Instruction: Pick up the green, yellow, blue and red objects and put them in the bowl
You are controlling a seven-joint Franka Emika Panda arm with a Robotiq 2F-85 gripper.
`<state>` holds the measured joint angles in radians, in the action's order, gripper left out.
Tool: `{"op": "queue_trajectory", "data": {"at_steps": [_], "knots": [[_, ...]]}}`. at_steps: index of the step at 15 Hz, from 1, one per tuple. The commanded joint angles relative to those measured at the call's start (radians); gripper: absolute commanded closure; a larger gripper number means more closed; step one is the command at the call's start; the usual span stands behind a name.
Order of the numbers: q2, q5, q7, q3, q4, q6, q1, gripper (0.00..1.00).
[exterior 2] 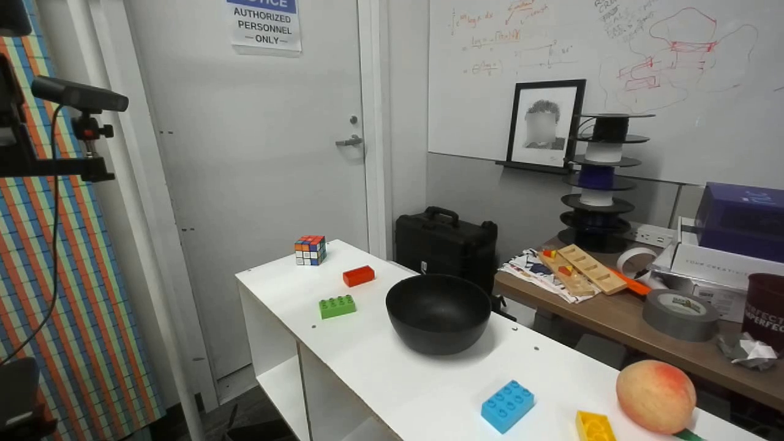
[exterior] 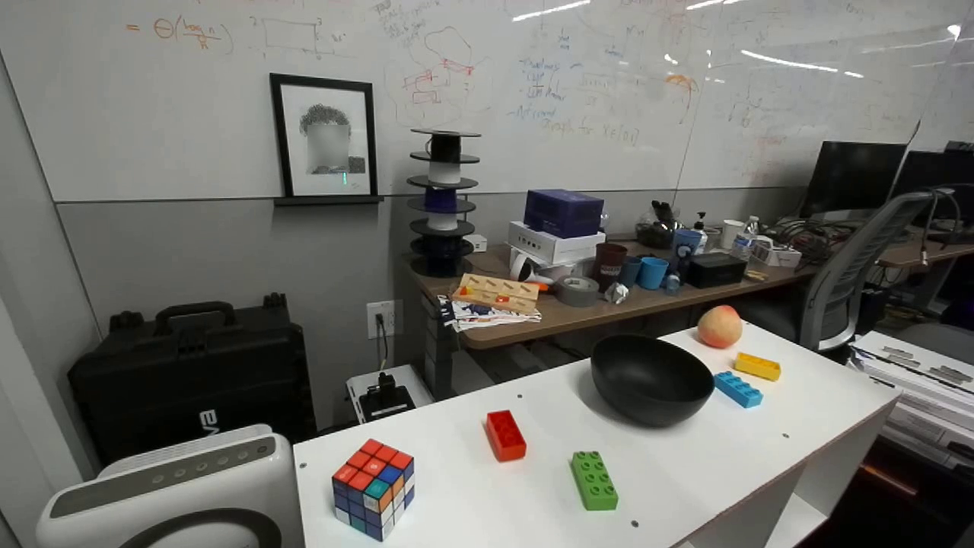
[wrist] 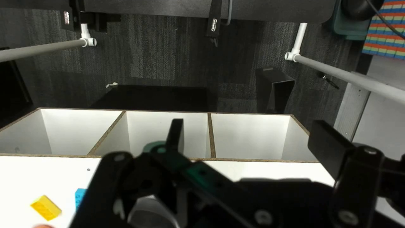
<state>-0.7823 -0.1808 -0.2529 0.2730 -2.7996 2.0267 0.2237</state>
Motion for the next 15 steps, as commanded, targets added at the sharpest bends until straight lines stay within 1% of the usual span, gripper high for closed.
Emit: {"op": "queue_trajectory", "data": {"at_steps": [1,3,5,9,12,15], "knots": [[0.0,0.003,-0.002,-0.003,0.001,-0.002,0.003,0.0],[0.03,-0.014,-0.022,-0.017,0.028,0.031,-0.02,0.0],[0.077,-0.035,-0.05,-0.043,0.056,0.126,-0.055,0.0],[0.296,-0.094,-0.046,-0.128,0.159,0.271,-0.111,0.0],[0.469,-0.147,-0.051,-0.175,0.232,0.32,-0.128,0.0],[0.658,-0.187,-0.054,-0.2,0.327,0.32,-0.139,0.0]]}}
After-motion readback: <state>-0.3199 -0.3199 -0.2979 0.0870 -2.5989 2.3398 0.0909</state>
